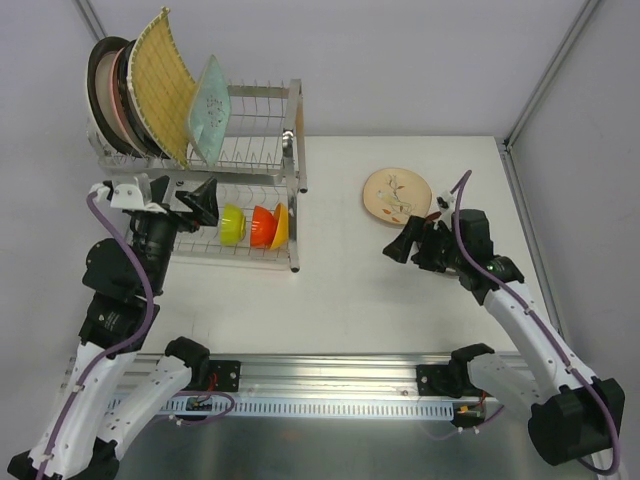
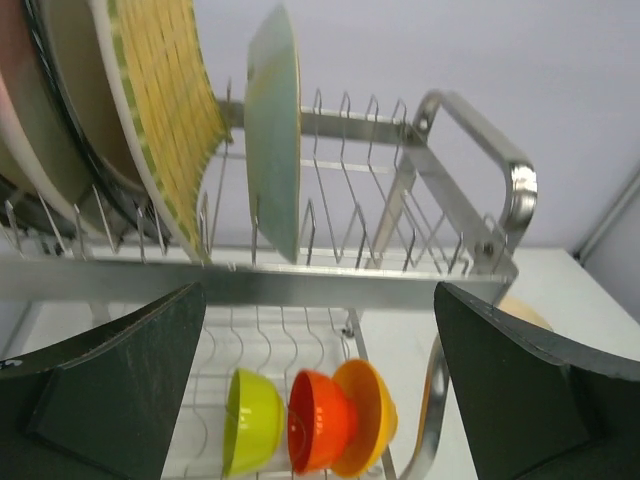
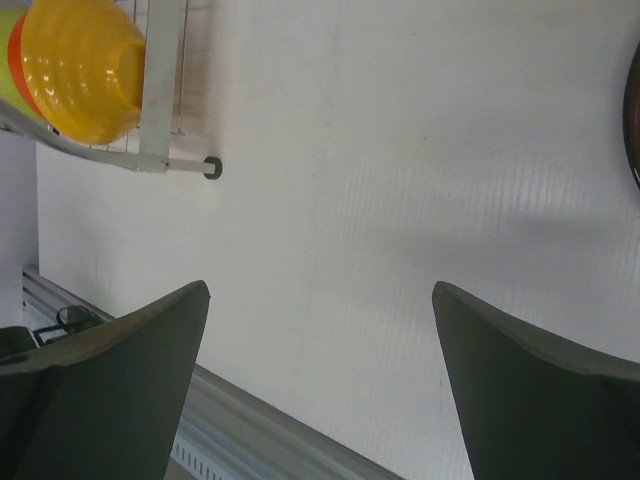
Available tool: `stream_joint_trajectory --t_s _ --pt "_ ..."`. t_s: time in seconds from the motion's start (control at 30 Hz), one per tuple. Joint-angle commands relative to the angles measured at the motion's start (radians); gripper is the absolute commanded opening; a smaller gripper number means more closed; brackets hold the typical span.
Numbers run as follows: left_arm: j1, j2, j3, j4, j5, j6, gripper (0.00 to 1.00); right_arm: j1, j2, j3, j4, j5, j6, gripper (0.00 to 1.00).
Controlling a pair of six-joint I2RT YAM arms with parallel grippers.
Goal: Load the plates into the dish rack
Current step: Insert the plate into the dish rack, then grab a plate with the right arm
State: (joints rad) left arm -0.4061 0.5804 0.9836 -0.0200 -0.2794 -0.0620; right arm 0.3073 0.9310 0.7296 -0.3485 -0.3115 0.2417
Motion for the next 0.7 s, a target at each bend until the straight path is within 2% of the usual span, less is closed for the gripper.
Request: stream_joint_trajectory --t_s 0.0,0.23,0.43,0.67 --pt "0.000 -0.071 -0.075 -0.083 0.088 -0.082 0.99 -0.042 0.034 0.019 0.074 0.003 0.085 0.99" --pt "0.000 -0.243 -0.270 -0.147 0.154 -0.101 0.99 -0.105 0.156 0.088 0.092 0.141 0.084 0.98" --pt "0.000 -0.361 -0.422 -0.172 0.141 -0.119 0.99 -0.151 0.267 0.126 0.150 0.267 0.119 0.96" --pt "0.000 -0.378 -0.470 -0.187 0.123 -0.122 0.99 -0.197 0.465 0.223 0.187 0.273 0.110 0.88"
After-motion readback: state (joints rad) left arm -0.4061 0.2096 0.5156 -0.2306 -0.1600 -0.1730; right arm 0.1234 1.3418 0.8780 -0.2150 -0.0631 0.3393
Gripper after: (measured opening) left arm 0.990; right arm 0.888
